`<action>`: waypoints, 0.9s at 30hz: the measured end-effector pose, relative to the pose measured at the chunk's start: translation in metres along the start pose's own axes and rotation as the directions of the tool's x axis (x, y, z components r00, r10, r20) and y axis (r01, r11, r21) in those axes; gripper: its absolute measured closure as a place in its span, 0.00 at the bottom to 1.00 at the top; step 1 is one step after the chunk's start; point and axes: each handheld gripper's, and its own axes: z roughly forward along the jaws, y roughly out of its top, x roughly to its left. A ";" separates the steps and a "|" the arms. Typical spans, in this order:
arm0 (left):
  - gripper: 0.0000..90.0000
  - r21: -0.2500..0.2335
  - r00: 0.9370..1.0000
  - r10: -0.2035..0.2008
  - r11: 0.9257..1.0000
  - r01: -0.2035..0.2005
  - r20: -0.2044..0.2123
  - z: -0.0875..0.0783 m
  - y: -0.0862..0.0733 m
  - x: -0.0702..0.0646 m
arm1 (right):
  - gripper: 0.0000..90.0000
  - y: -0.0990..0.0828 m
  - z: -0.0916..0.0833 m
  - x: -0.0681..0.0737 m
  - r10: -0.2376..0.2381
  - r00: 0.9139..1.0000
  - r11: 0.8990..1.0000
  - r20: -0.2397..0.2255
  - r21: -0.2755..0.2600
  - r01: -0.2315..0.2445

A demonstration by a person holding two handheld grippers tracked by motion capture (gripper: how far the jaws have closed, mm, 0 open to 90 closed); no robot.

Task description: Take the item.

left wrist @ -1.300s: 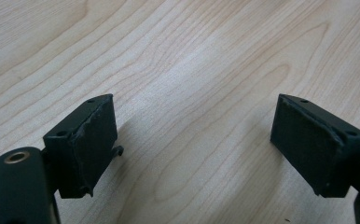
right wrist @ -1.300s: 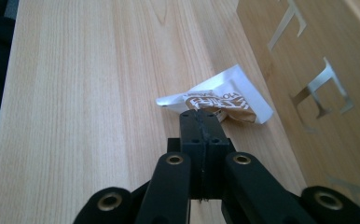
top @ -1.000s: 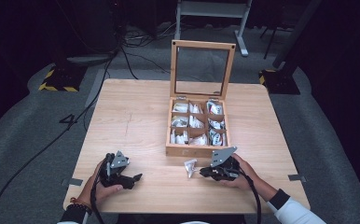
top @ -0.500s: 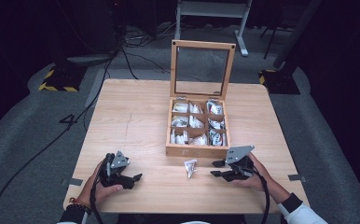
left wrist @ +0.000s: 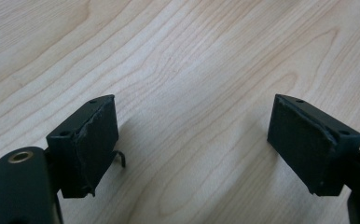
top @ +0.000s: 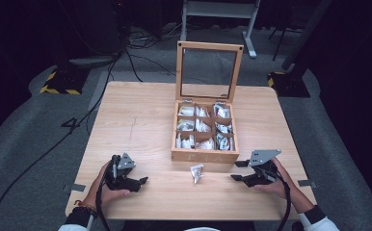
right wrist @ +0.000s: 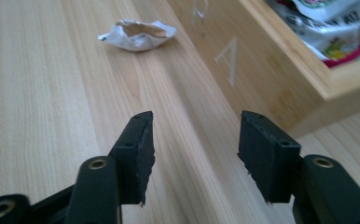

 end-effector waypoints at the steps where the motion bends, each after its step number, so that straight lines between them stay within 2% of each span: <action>1: 0.19 0.003 1.000 0.007 1.000 -0.007 0.000 0.001 0.002 0.000 | 0.50 -0.002 -0.002 -0.001 0.008 1.000 1.000 0.009 -0.004 -0.008; 6: 0.19 -0.015 1.000 0.008 1.000 -0.008 0.025 0.001 0.011 0.004 | 0.43 -0.009 -0.013 -0.010 0.065 0.995 0.997 0.070 -0.034 -0.063; 9: 0.19 -0.033 1.000 0.016 0.999 -0.015 0.021 0.001 0.018 0.007 | 0.39 -0.011 -0.018 -0.017 0.088 0.990 0.995 0.107 -0.046 -0.084; 12: 0.19 -0.048 0.999 0.015 0.999 -0.014 0.035 0.001 0.026 0.012 | 0.37 -0.012 -0.023 -0.024 0.123 0.983 0.991 0.139 -0.069 -0.114; 15: 0.19 -0.067 1.000 0.018 0.998 -0.017 0.016 0.000 0.032 0.016 | 0.35 -0.013 -0.028 -0.032 0.153 0.974 0.986 0.168 -0.089 -0.140; 16: 0.19 -0.065 1.000 0.010 0.998 -0.009 0.023 0.000 0.035 0.018 | 0.34 -0.013 -0.029 -0.035 0.158 0.972 0.985 0.177 -0.093 -0.143; 20: 0.18 -0.081 1.000 0.009 0.997 -0.009 -0.001 0.000 0.046 0.026 | 0.33 -0.009 -0.035 -0.047 0.185 0.962 0.979 0.202 -0.118 -0.163; 24: 0.19 -0.088 1.000 -0.005 0.996 0.005 0.003 0.003 0.059 0.038 | 0.32 -0.001 -0.035 -0.060 0.201 0.950 0.978 0.240 -0.110 -0.179; 26: 0.19 -0.111 1.000 -0.013 0.994 0.012 -0.006 0.005 0.067 0.042 | 0.32 0.004 -0.034 -0.067 0.199 0.947 0.978 0.251 -0.106 -0.177; 27: 0.19 -0.110 1.000 -0.016 0.994 0.017 0.005 0.005 0.071 0.045 | 0.32 0.007 -0.034 -0.070 0.202 0.946 0.978 0.253 -0.110 -0.179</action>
